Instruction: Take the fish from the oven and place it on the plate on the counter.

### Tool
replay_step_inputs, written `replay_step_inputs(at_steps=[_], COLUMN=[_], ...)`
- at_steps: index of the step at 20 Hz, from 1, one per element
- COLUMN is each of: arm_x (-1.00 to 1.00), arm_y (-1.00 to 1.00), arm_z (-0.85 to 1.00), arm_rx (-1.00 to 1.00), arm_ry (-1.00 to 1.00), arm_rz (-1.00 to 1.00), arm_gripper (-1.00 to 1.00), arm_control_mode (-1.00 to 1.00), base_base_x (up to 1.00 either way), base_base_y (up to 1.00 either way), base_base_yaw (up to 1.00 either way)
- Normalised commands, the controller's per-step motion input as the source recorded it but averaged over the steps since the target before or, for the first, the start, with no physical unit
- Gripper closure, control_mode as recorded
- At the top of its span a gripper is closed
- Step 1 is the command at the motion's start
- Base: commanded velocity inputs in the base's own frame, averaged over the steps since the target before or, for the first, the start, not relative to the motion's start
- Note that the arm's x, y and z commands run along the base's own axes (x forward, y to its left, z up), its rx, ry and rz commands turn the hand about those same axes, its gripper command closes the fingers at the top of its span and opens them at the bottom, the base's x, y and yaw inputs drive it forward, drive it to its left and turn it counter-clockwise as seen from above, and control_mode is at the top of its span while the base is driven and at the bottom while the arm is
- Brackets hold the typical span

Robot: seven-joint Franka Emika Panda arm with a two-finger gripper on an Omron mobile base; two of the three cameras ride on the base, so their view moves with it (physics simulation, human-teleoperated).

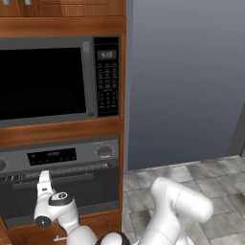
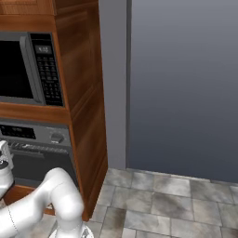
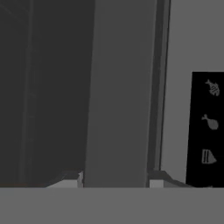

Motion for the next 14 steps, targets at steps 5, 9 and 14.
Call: replay_step_inputs(at_steps=[5, 9, 14], arm_x=[-0.63, -0.61, -0.59], arm_y=[0.18, 0.18, 0.16], arm_z=[-0.47, -0.6, -0.59], arm_rx=[-0.04, -0.06, -0.06], arm_ry=[0.0, 0.0, 0.0], arm_rz=[0.06, 0.04, 0.03], arm_gripper=[1.0, 1.0, 1.0], arm_control_mode=[-1.0, -1.0, -1.0], base_base_x=[0.0, 0.0, 0.0], base_base_y=[0.0, 0.0, 0.0], base_base_yaw=[0.0, 0.0, 0.0])
